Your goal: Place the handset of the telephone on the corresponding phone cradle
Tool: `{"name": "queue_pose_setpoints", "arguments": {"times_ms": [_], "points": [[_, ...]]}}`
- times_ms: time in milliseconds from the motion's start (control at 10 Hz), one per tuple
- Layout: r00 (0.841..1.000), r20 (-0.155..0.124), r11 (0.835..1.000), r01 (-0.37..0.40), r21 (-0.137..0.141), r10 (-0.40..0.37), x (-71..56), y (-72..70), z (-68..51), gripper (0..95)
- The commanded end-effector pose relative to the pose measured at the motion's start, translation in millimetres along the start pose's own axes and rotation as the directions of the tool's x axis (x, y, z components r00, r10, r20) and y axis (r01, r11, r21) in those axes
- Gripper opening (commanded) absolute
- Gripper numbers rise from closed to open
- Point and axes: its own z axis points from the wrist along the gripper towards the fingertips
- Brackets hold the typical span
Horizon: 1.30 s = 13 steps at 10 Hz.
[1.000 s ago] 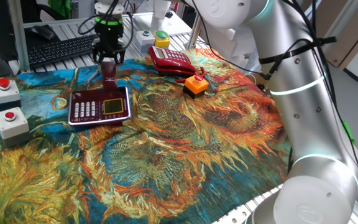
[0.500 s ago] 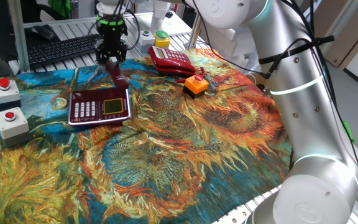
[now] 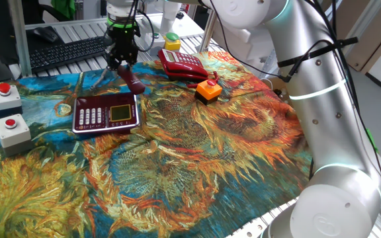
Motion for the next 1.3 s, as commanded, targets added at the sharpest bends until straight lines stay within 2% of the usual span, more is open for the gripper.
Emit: {"name": "queue_pose_setpoints", "arguments": {"times_ms": [100,500,700,1200,1300], "points": [[0.999,-0.002,0.999,0.037,0.01,-0.037,-2.6,-11.1,4.8,0.0],[0.994,-0.006,0.994,0.109,0.023,-0.109,-4.7,-29.9,14.9,0.0],[0.994,-0.003,0.994,0.11,0.017,-0.11,-5.0,-35.8,18.3,0.0],[0.994,0.001,0.994,0.11,0.019,-0.11,-6.5,-36.3,27.1,0.0],[0.994,0.001,0.994,0.11,0.019,-0.11,-7.7,-36.3,31.9,0.0]]}}
